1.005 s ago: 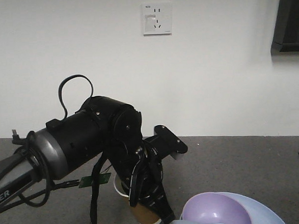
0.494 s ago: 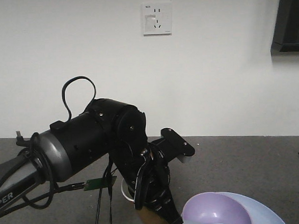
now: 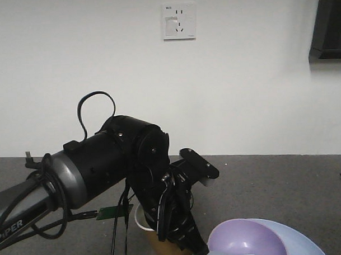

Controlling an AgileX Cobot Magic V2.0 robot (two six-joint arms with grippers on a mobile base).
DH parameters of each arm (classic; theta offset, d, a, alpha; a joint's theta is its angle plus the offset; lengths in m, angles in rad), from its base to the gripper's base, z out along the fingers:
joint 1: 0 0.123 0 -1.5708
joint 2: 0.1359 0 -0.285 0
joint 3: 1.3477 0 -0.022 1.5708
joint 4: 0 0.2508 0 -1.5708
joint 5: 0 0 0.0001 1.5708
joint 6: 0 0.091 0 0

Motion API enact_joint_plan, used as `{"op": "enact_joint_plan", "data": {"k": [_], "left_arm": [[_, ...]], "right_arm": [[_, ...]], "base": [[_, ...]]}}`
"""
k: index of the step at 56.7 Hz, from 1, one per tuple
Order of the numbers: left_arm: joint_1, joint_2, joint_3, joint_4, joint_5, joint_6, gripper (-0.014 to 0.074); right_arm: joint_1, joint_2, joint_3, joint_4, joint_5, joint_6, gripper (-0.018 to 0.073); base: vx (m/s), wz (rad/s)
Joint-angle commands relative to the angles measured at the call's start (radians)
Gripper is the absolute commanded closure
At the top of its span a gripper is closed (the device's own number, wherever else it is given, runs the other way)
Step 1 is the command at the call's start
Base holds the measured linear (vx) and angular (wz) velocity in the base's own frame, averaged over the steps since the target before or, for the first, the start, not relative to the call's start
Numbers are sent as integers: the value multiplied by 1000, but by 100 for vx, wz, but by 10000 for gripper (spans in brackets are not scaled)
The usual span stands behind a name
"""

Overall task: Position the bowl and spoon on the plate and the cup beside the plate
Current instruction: 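Set the paper cup down beside the plate and open the left gripper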

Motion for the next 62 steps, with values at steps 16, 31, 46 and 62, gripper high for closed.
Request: {"op": "enact_joint_plan", "data": {"k": [16, 31, 46, 62], "left_arm": [[-3, -57, -34, 0, -7, -20, 159], [-3, -62, -34, 0, -9, -20, 159], [-3, -97, -34, 0, -10, -20, 159], [-3, -158, -34, 0, -30, -20, 160]], "right_arm": [[0, 4, -28, -5, -76, 1, 568], [0, 4, -28, -5, -76, 1, 568], [0, 4, -28, -5, -76, 1, 568], [0, 4, -28, -5, -76, 1, 568]], "base": [[0, 0], [0, 0], [0, 0], [0, 0]]}}
